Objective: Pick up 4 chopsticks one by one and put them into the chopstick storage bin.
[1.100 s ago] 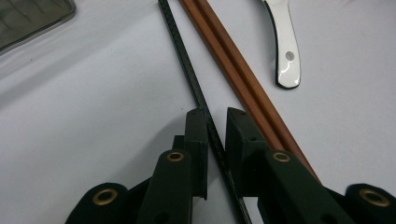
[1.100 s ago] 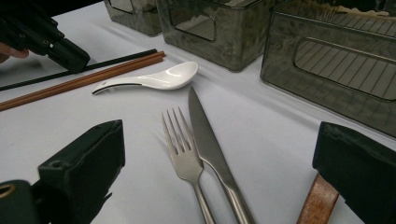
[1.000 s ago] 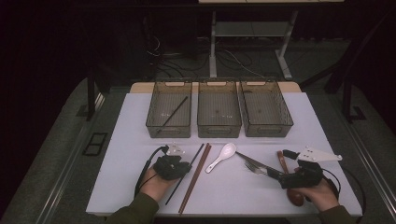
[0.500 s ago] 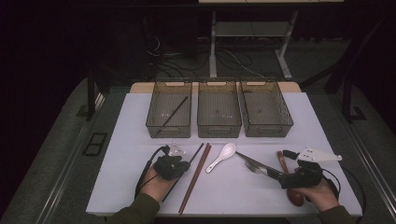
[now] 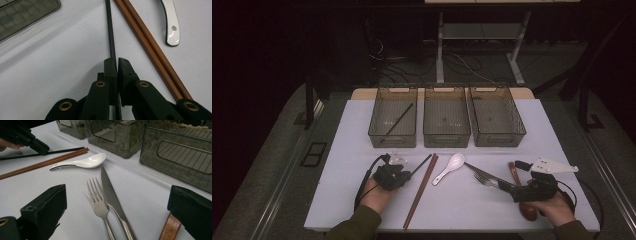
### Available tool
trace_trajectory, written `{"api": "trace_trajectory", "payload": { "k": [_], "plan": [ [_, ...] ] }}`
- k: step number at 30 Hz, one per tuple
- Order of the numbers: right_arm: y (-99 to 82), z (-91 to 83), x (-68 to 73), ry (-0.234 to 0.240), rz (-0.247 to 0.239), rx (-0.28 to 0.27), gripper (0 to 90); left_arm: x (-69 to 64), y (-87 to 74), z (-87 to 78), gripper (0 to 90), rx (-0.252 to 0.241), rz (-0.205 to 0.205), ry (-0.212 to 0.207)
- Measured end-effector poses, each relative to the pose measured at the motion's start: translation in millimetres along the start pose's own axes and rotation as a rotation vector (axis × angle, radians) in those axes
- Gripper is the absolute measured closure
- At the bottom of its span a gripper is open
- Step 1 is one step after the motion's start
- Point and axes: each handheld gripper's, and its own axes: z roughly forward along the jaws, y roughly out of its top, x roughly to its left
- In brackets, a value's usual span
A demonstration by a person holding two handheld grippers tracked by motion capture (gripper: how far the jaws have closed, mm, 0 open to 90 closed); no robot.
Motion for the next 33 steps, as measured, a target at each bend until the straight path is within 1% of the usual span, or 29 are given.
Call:
{"api": "trace_trajectory", "payload": {
  "k": [4,6,9,10,15,20,21,22,26,27,33],
  "plan": [
    [0.0,-0.2,0.2,0.000,-0.001,0.000,2.7,1.1,-0.3,-1.7,85.9,0.003,0.005,0.000],
    [0.0,-0.3,0.4,0.000,-0.003,-0.001,2.7,1.6,-0.3,-2.3,85.8,-0.004,0.002,-0.002],
    [-0.1,-0.5,-0.2,0.000,-0.003,-0.003,2.7,2.9,-0.5,-3.5,85.8,-0.003,0.009,-0.014],
    [0.0,-0.5,-0.3,-0.001,-0.002,-0.004,2.7,2.9,-0.5,-3.7,85.9,0.001,0.016,-0.010],
    [0.2,-0.9,0.0,0.000,-0.002,-0.003,2.7,4.6,-0.7,-5.7,85.9,-0.005,0.022,-0.027],
    [0.3,-1.5,-0.1,0.000,-0.004,-0.004,2.7,7.4,-1.1,-9.9,85.8,-0.013,0.024,-0.035],
    [0.3,-1.5,0.0,-0.001,-0.004,-0.004,2.7,8.2,-1.6,-10.8,85.8,-0.017,0.020,-0.037],
    [0.3,-1.5,-0.1,0.000,-0.004,-0.004,2.7,9.5,-1.8,-11.8,85.8,-0.014,0.026,-0.038],
    [0.4,-1.5,0.1,0.000,-0.005,-0.002,2.7,12.5,-2.7,-15.4,85.8,-0.020,0.021,-0.036],
    [0.4,-1.5,0.2,0.001,-0.005,-0.002,2.7,13.0,-3.1,-16.0,85.8,-0.030,0.015,-0.037],
    [0.3,-1.4,0.4,0.002,-0.005,-0.001,2.7,15.7,-3.9,-19.1,85.8,-0.030,0.018,-0.050]
  ]
}}
